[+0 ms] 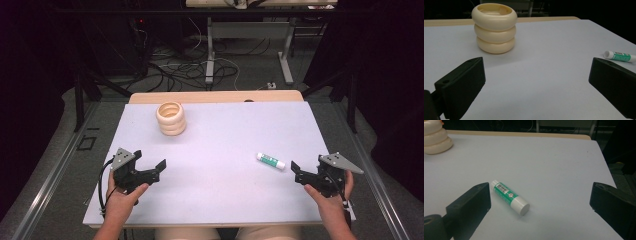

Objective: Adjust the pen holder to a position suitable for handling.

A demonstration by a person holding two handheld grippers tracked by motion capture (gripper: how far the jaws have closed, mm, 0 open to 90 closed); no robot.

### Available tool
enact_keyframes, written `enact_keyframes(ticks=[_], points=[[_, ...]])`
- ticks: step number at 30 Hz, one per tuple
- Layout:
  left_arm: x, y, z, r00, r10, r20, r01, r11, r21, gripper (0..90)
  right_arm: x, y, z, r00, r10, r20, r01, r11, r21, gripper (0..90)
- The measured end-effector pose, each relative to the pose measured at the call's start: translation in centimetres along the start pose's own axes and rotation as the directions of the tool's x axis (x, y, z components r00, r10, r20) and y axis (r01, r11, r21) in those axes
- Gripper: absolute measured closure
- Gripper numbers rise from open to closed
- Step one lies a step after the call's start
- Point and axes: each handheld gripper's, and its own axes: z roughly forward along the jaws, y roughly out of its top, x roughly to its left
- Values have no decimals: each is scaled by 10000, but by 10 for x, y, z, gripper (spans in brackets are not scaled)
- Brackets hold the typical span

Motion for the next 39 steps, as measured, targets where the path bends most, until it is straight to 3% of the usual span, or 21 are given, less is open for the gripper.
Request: enact_keyframes(ticks=[10, 13, 14, 16, 18, 21, 23, 25, 34, 39], points=[[-5, 0, 2, 9997, 247, 61, -248, 9997, 51, 14, 3, 1, 2, 9991, -427, -31, 427, 9991, 35, 175], [-7, 0, 3, 9998, 200, 64, -201, 9998, 49, 28, 6, 5, 1, 9981, -591, -191, 595, 9981, 162, 307], [-8, -1, 3, 9999, 157, 61, -157, 9999, 45, 28, 6, 5, 1, 9981, -591, -191, 595, 9981, 162, 307], [-9, -1, 3, 9995, 317, 70, -317, 9994, 132, 40, 12, 13, 1, 9965, -678, -487, 690, 9973, 239, 406], [-9, -1, 3, 9993, 368, 54, -369, 9992, 164, 45, 18, 19, 3, 9953, -860, -451, 867, 9961, 131, 448], [-9, -1, 4, 9995, 315, -1, -315, 9994, 147, 54, 23, 31, 10, 9912, -1078, -763, 1105, 9934, 320, 500], [-9, -1, 3, 9996, 290, 0, -290, 9995, 153, 60, 26, 37, 17, 9919, -1001, -783, 1036, 9937, 417, 512], [-9, -1, 4, 9996, 290, -14, -290, 9995, 160, 75, 29, 41, 23, 9891, -997, -1084, 1067, 9924, 611, 604], [-11, -1, 9, 9998, 132, 121, -136, 9993, 344, 150, 27, 17, 44, 9821, -1082, -1544, 1302, 9815, 1405, 870], [-21, 2, 15, 9989, 417, 208, -424, 9986, 330, 175, 24, 7, 48, 9793, -936, -1794, 1274, 9741, 1869, 900]])
